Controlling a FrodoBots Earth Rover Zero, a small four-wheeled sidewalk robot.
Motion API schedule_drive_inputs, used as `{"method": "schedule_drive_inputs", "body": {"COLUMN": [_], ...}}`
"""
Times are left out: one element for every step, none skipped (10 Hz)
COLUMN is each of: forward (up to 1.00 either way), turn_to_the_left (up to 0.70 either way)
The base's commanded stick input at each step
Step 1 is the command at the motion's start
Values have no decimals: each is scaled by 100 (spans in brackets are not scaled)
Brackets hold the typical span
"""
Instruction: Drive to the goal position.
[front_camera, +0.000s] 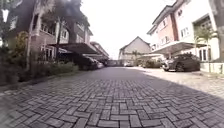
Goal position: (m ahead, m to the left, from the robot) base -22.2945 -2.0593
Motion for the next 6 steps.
{"method": "schedule_drive_inputs", "body": {"forward": [69,69,69,69,69,69], "turn_to_the_left": [3,3,3,3,3,3]}}
